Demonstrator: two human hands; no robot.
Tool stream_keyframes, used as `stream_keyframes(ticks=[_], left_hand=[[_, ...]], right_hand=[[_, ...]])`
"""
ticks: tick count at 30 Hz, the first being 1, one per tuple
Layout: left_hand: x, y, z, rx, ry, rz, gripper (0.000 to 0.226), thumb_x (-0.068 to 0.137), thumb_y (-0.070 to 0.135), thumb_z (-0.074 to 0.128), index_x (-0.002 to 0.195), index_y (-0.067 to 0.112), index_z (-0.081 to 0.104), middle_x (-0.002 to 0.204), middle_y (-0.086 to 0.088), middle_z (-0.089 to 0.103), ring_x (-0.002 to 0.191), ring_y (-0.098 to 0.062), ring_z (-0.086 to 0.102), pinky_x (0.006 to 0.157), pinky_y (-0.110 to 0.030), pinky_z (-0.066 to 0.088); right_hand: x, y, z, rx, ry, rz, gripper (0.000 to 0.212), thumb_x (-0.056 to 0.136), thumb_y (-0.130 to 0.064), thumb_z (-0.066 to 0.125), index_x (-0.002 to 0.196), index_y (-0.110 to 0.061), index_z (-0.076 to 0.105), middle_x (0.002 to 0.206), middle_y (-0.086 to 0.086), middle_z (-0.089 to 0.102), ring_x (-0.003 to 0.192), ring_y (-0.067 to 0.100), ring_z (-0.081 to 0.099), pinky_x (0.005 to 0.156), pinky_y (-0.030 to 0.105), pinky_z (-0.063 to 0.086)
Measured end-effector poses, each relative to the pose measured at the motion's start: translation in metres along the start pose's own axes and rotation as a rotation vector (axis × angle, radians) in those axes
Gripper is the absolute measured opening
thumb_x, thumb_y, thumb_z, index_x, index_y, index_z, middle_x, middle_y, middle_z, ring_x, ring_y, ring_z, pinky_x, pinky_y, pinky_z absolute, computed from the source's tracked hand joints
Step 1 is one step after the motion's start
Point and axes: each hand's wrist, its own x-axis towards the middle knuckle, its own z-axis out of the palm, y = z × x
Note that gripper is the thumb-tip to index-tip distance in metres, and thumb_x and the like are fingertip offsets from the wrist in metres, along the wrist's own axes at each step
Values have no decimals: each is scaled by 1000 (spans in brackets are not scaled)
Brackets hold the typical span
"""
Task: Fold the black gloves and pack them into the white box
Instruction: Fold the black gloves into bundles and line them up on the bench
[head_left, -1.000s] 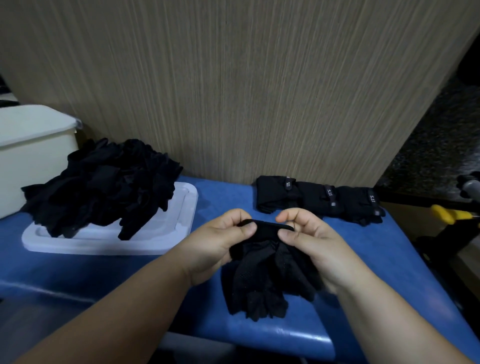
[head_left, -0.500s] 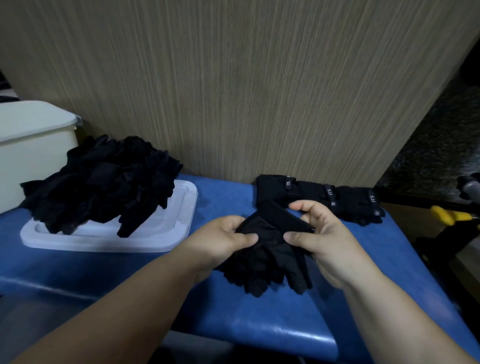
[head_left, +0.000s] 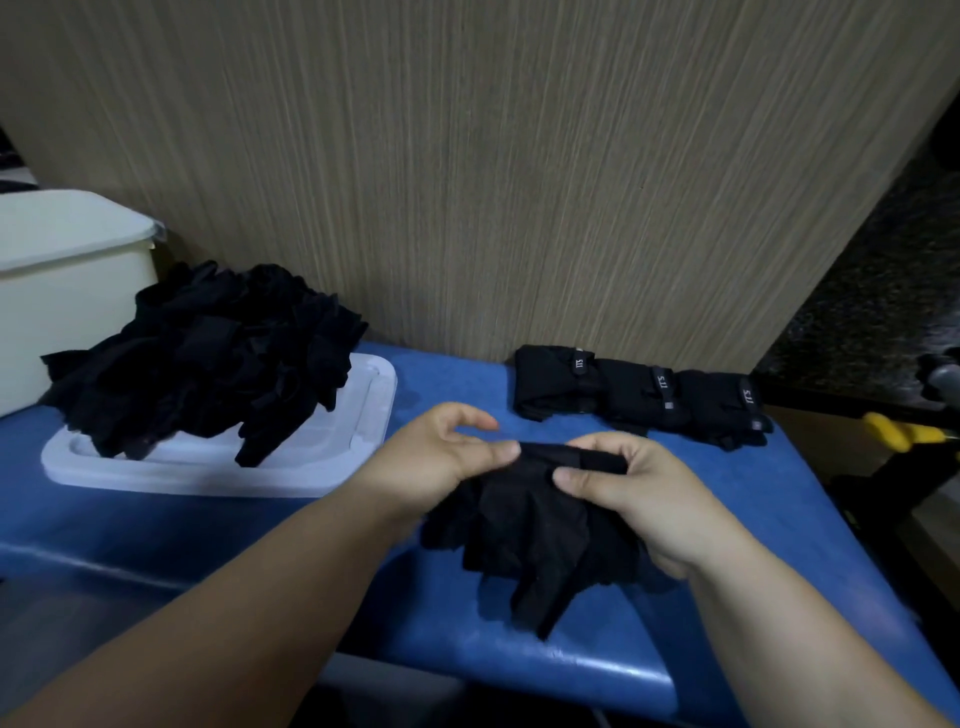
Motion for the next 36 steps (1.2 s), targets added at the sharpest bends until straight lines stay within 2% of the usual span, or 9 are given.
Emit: stream_keyframes(ticks=[5, 10, 15, 18, 21, 25, 29, 33, 36], left_hand=[[0, 0, -7, -228, -144, -187, 51, 68, 51, 65, 108, 19, 68, 108, -6, 72, 104, -20, 67, 97, -35, 49], [-5, -1, 5, -286, -226, -360, 54, 64, 51, 67, 108, 19, 66, 109, -9, 71, 100, -22, 66, 77, -30, 57], [-7, -2, 7, -325, -239, -406, 61, 65, 45, 70, 116, 12, 65, 108, -8, 72, 99, -24, 69, 84, -37, 57], [-6, 0, 5, -444, -188, -307, 44, 78, 19, 66, 120, 6, 63, 112, -12, 70, 100, -24, 68, 87, -37, 56], [3, -3, -2, -418, -64, -205, 50, 78, 3, 70, 125, 6, 55, 110, -18, 70, 95, -31, 70, 74, -41, 58], [-1, -3, 4, -330, -56, -190, 53, 80, 1, 70, 126, 15, 48, 104, -17, 71, 92, -31, 71, 73, -39, 58], [-2, -1, 8, -347, -91, -193, 68, 71, 13, 77, 130, 18, 46, 109, -17, 69, 95, -28, 69, 74, -37, 58], [-3, -1, 2, -235, -178, -230, 86, 72, 8, 76, 142, 29, 31, 119, -9, 64, 103, -23, 66, 80, -36, 56], [3, -6, -2, -15, -51, -168, 85, 80, 2, 70, 146, 31, 24, 125, -4, 59, 106, -21, 63, 88, -34, 53]], right_hand=[[4, 1, 3, 306, 194, -29, 13, 78, -11, 66, 90, -8, 66, 85, 15, 70, 76, 24, 66, 73, 37, 55], [2, 0, 13, 421, 173, -69, 18, 75, -23, 65, 91, -15, 66, 90, 11, 71, 82, 23, 66, 80, 38, 53], [-3, -2, 15, 417, 98, -101, 13, 77, -23, 64, 87, -19, 71, 95, 12, 71, 89, 24, 65, 88, 41, 48], [-4, -4, 7, 293, 35, -77, 6, 70, -18, 74, 75, -18, 72, 82, 12, 70, 76, 24, 63, 75, 36, 47], [-8, -8, 0, 12, -31, -35, 23, 57, -38, 72, 65, -18, 65, 64, 7, 58, 60, 18, 50, 56, 28, 36], [-7, -2, 5, 3, -16, -64, 37, 72, -29, 81, 97, -8, 62, 84, 13, 71, 75, 22, 66, 67, 26, 52], [-3, 4, 14, 13, 78, -117, 24, 89, 2, 58, 108, -13, 58, 89, 13, 73, 80, 25, 69, 74, 38, 55], [-1, 11, 12, -16, 175, -68, 29, 91, 0, 58, 108, -24, 56, 87, 9, 74, 81, 27, 71, 78, 44, 56], [4, 21, 5, -311, 266, -32, 33, 89, -10, 64, 114, -27, 50, 85, 2, 74, 80, 21, 70, 80, 40, 56]])
